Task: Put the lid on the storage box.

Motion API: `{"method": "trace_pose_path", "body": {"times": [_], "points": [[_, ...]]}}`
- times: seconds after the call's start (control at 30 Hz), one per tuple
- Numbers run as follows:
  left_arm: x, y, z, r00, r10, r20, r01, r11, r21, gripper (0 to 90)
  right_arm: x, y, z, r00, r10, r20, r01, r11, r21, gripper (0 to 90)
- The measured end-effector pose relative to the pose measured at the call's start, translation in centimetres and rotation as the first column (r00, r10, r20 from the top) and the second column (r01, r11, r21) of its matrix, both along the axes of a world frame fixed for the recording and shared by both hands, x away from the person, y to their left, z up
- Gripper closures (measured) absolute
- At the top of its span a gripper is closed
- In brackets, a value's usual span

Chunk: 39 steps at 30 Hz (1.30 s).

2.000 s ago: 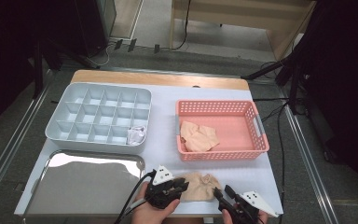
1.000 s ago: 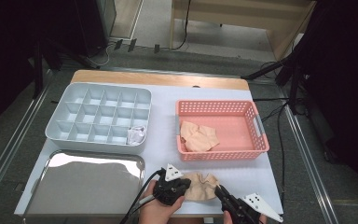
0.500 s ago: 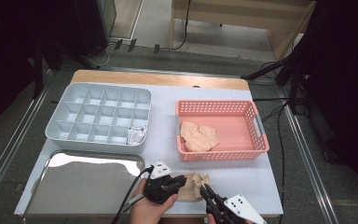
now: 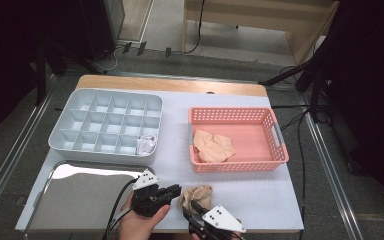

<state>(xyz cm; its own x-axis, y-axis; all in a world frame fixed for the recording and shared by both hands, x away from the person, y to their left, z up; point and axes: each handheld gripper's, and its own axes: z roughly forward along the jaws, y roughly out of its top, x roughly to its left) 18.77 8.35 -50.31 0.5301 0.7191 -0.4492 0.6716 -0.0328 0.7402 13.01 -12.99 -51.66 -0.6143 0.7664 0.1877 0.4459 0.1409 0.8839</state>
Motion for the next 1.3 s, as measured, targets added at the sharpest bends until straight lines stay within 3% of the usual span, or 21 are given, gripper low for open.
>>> {"method": "trace_pose_path", "body": {"times": [0.07,0.17,0.27,0.37,0.4,0.47,0.53,0.57,0.67,0.73,0.77,0.9,1.0,1.17,1.3], "points": [[-0.1,0.2,0.2,1.0000,0.002,0.002,-0.002,1.0000,-0.006,83.3,-0.3,-1.4,0.9,0.9996,-0.018,0.021,0.017,0.998,0.059,64.0],[-0.2,0.2,0.3,1.0000,-0.007,0.005,0.007,0.9999,-0.011,83.2,-0.5,-3.6,1.3,0.9944,-0.101,0.033,0.098,0.992,0.084,69.1],[-0.5,-0.2,0.3,0.9997,-0.026,-0.003,0.026,0.9993,-0.029,82.3,0.1,-4.7,0.3,0.9875,-0.155,-0.029,0.157,0.983,0.090,68.0],[-0.9,-0.5,0.2,0.9987,-0.051,-0.004,0.051,0.9979,-0.041,79.3,-0.2,-4.2,0.1,0.9918,-0.121,-0.041,0.125,0.984,0.124,62.1],[-0.9,-0.7,0.0,0.9980,-0.062,-0.009,0.062,0.9975,-0.034,77.0,-0.4,-3.6,0.2,0.9949,-0.098,-0.022,0.100,0.989,0.108,59.3],[-0.8,-1.2,-0.4,0.9980,-0.060,-0.017,0.060,0.9980,0.018,73.6,-0.6,-2.3,0.1,0.9957,-0.093,0.000,0.093,0.994,0.058,55.8],[-0.6,-1.6,-1.0,0.9979,-0.058,-0.027,0.061,0.9942,0.089,74.4,-0.5,-1.2,-0.6,0.9935,-0.113,-0.013,0.113,0.993,-0.029,54.5],[-0.5,-1.7,-1.3,0.9976,-0.059,-0.037,0.062,0.9926,0.104,76.8,-0.3,-0.8,-1.0,0.9918,-0.125,-0.026,0.123,0.990,-0.070,54.8],[0.0,-1.6,-2.0,0.9954,-0.066,-0.070,0.072,0.9935,0.089,85.4,0.0,-0.3,-2.0,0.9903,-0.136,-0.028,0.131,0.983,-0.131,66.7],[0.2,-1.5,-2.0,0.9936,-0.068,-0.090,0.074,0.9955,0.059,86.7,0.2,-0.7,-2.0,0.9919,-0.122,-0.034,0.117,0.985,-0.123,80.8],[0.2,-1.4,-2.0,0.9936,-0.066,-0.092,0.070,0.9962,0.050,87.0,0.1,-1.0,-1.7,0.9917,-0.123,-0.035,0.120,0.988,-0.094,83.0],[0.2,-1.5,-1.8,0.9954,-0.044,-0.085,0.046,0.9989,0.011,87.7,-0.6,-1.7,-0.3,0.9894,-0.137,0.048,0.138,0.990,-0.018,85.1],[0.4,-1.8,-2.1,0.9948,-0.036,-0.095,0.035,0.9993,-0.009,87.9,-1.1,-1.1,0.3,0.9915,-0.087,0.097,0.087,0.996,0.005,85.1],[0.7,-1.9,-2.4,0.9936,-0.018,-0.111,0.016,0.9998,-0.014,86.7,-0.3,0.5,-1.4,0.9990,-0.034,0.028,0.035,0.997,-0.070,84.3],[0.5,-0.9,-1.5,0.9967,0.010,-0.081,-0.012,0.9995,-0.029,81.4,0.4,0.5,-2.4,0.9992,-0.038,-0.009,0.037,0.996,-0.084,82.0]]}}
